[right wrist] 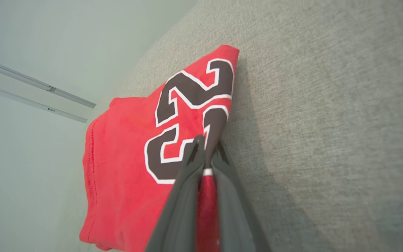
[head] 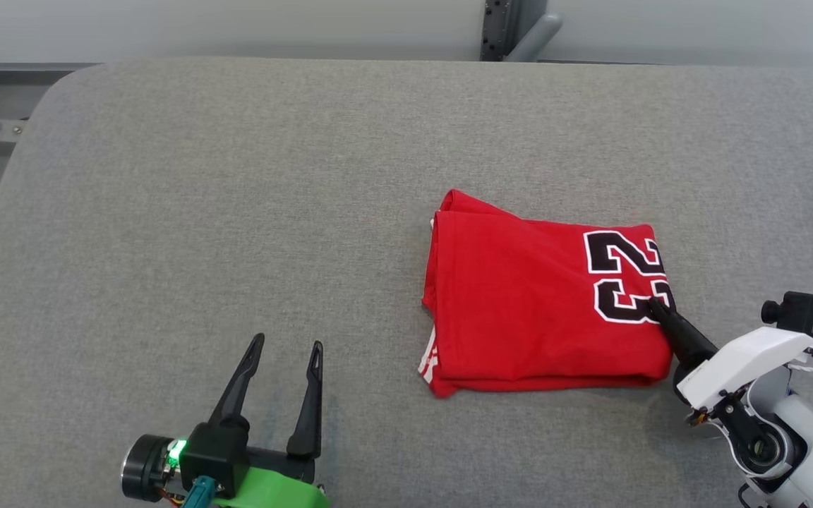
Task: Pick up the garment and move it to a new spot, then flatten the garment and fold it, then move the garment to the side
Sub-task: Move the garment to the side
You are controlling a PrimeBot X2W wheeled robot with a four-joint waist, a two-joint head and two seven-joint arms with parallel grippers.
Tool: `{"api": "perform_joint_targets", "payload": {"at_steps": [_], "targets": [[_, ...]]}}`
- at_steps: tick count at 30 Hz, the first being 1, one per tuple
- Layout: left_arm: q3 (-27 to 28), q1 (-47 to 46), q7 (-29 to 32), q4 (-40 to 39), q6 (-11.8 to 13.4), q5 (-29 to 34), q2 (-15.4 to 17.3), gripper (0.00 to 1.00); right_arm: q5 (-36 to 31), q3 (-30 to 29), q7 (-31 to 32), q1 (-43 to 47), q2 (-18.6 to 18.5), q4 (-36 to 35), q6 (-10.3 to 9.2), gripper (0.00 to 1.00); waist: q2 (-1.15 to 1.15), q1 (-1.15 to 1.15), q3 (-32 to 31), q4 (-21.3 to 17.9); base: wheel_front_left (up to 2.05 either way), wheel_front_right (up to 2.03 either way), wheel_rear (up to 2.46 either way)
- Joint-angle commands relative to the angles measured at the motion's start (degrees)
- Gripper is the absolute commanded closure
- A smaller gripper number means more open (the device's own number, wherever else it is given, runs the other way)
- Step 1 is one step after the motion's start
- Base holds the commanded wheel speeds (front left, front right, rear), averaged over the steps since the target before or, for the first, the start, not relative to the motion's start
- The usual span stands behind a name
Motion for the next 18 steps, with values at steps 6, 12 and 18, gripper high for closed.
{"api": "perform_joint_targets", "payload": {"at_steps": [6, 12, 18], "targets": [[0.9, -0.6, -0.1, -0.5, -0.8, 1.4, 0.1, 0.0, -0.8, 2.5, -2.7, -1.5, -1.3, -0.2, 0.0, 1.0, 0.0, 0.0, 0.8, -6.8, 0.0, 0.0, 0.0], [1.9, -1.6, -0.1, -0.9, -1.7, 2.4, 0.1, 0.0, -1.4, 4.7, -4.6, -3.0, -1.4, -0.5, 0.0, 1.0, 0.0, 0.0, 2.2, -12.6, 0.0, 0.0, 0.0], [3.1, -2.6, -0.1, -1.3, -2.6, 4.0, 0.6, 0.0, -2.4, 6.0, -5.7, -4.9, -0.6, -1.5, 0.0, 1.0, 0.0, 0.0, 4.3, -17.8, 0.0, 0.0, 0.0]]}}
